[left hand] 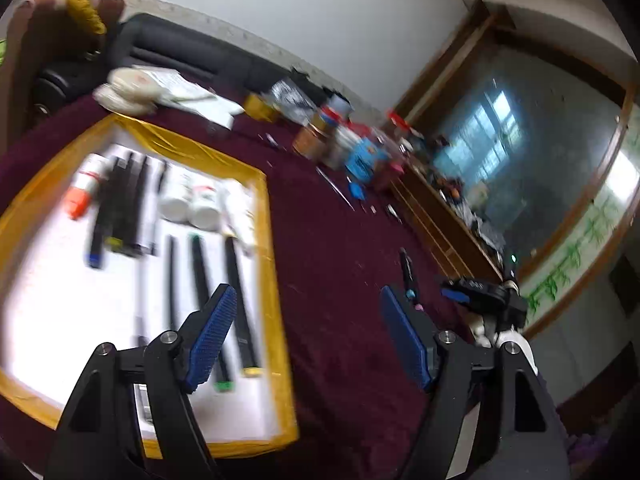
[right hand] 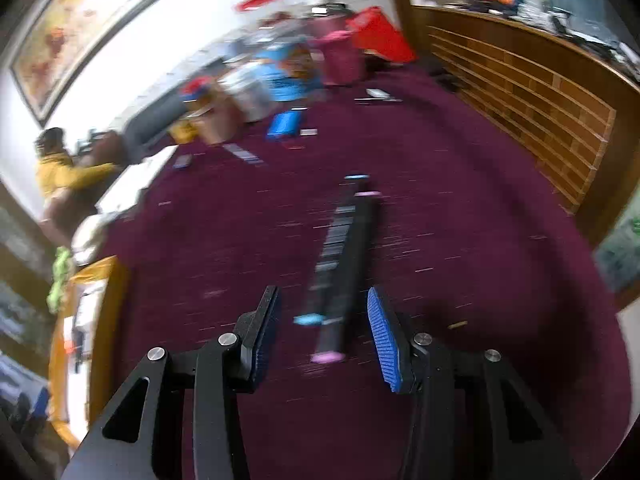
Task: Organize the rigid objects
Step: 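Grasp the pink-capped marker with right while left reaches toward the teal-capped marker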
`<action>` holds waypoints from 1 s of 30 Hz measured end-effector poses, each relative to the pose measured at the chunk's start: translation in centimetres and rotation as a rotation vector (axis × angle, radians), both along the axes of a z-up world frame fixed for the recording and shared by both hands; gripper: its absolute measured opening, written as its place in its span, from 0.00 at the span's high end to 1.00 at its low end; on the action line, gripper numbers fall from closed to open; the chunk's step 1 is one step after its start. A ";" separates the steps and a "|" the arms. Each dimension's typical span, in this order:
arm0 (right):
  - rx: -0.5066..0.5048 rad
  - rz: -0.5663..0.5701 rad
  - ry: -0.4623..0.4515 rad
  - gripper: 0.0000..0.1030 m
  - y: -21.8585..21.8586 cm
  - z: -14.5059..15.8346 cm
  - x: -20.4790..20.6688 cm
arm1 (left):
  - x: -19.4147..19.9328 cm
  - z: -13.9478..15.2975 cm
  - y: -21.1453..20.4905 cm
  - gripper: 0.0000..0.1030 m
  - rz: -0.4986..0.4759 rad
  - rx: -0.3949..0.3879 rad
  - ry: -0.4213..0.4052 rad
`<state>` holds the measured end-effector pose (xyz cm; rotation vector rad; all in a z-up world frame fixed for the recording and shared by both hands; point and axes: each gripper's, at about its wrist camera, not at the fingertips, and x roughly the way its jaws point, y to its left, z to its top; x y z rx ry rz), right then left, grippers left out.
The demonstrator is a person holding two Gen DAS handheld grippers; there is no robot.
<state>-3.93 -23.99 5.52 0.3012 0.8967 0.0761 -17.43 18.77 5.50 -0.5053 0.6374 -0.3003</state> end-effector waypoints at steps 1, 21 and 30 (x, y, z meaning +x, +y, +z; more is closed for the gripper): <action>-0.001 -0.001 0.006 0.61 -0.9 -0.3 0.4 | 0.3 -0.1 -1.0 0.28 -0.018 0.012 0.011; -0.128 0.061 -0.001 0.73 -0.5 -4.1 5.0 | 6.5 0.4 -15.1 0.28 -0.246 0.247 0.094; -0.050 -0.022 -0.030 0.87 -4.8 -4.3 4.8 | 12.4 -0.8 -23.5 0.29 -0.363 0.363 0.134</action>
